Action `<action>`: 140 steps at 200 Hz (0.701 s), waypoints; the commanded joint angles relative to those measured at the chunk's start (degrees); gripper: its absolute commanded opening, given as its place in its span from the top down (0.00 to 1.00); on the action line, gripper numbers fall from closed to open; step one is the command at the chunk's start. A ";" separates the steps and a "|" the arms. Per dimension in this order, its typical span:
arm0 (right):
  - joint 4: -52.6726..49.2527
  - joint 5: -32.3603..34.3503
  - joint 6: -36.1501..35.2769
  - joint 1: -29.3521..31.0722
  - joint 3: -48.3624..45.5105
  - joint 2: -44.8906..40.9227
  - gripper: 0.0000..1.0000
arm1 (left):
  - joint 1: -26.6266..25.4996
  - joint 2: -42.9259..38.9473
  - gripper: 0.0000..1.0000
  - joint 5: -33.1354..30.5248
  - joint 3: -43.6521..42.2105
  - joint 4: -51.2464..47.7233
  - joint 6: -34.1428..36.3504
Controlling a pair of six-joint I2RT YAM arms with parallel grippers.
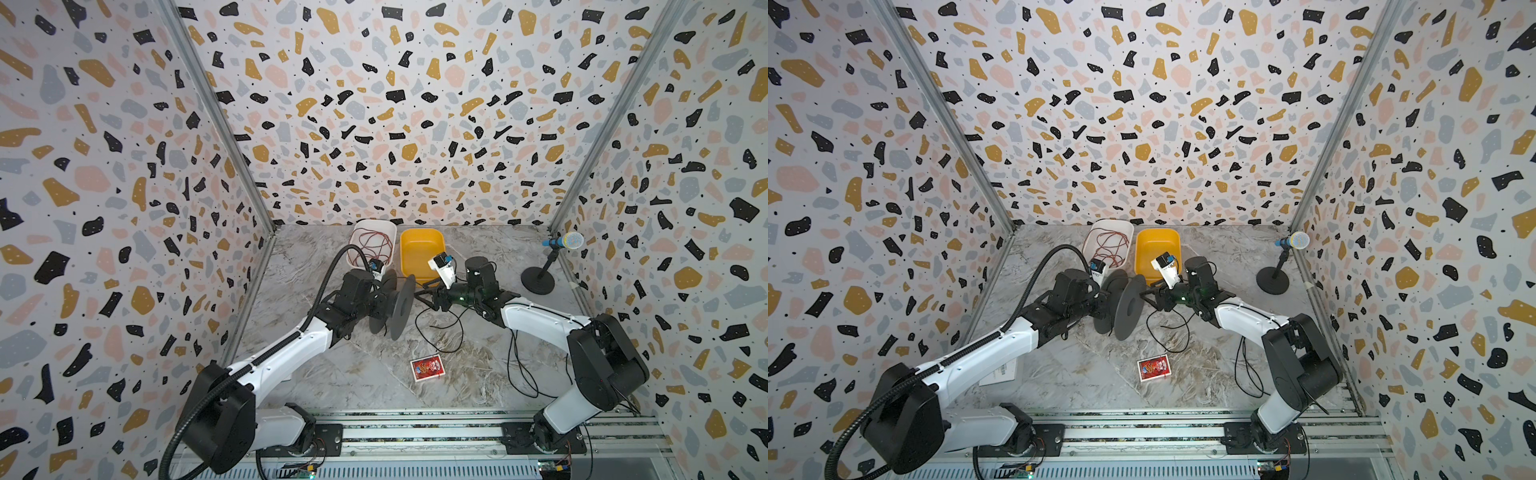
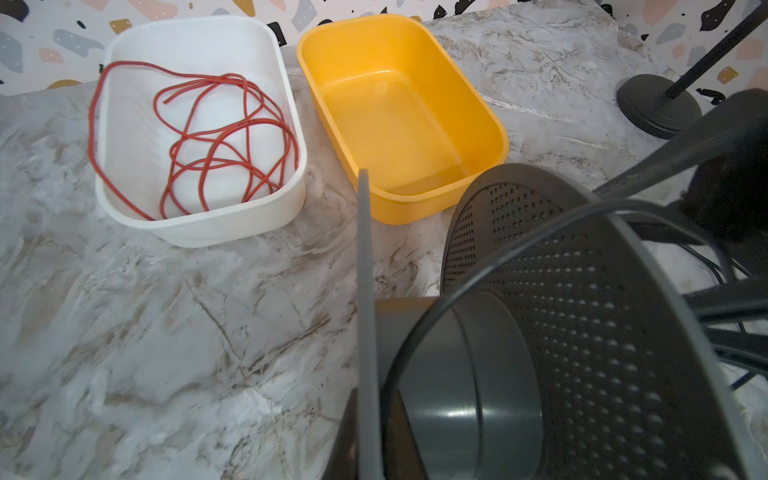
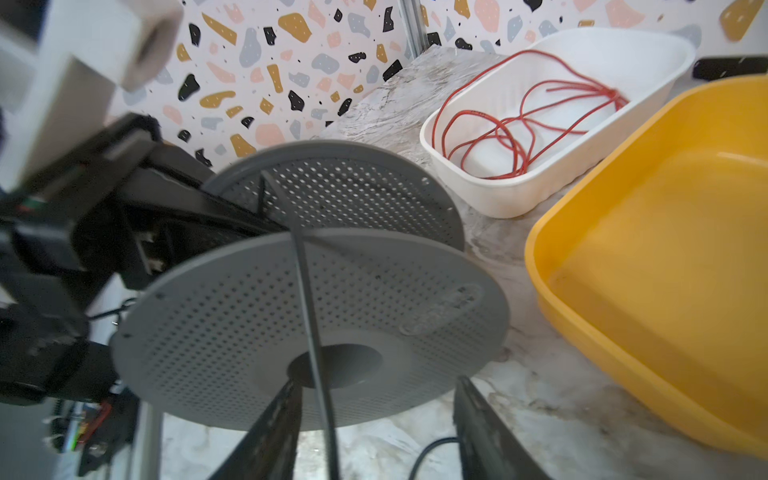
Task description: Wrap the cables
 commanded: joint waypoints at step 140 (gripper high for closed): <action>-2.42 34.92 3.90 10.50 -5.04 -15.65 0.01 | 1.71 -9.41 1.00 2.99 1.58 -0.18 -7.52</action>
